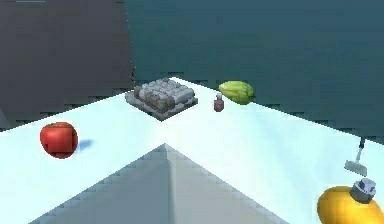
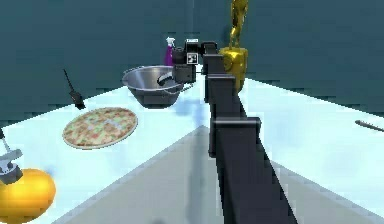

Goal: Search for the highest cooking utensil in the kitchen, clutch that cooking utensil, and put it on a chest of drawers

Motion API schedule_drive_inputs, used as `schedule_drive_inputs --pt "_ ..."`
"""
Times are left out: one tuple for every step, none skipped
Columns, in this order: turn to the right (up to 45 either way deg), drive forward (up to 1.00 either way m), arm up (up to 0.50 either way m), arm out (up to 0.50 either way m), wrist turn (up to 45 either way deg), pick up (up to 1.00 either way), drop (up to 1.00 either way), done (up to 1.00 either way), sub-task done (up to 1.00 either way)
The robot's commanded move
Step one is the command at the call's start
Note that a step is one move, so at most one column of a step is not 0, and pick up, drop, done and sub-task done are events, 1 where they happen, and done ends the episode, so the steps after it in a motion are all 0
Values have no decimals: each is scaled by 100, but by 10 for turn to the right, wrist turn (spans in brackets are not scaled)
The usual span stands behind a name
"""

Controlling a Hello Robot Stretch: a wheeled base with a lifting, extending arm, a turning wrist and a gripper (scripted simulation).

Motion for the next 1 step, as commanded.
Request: schedule_drive_inputs --pt "0 0 -4 0 0 0 0 0 0"
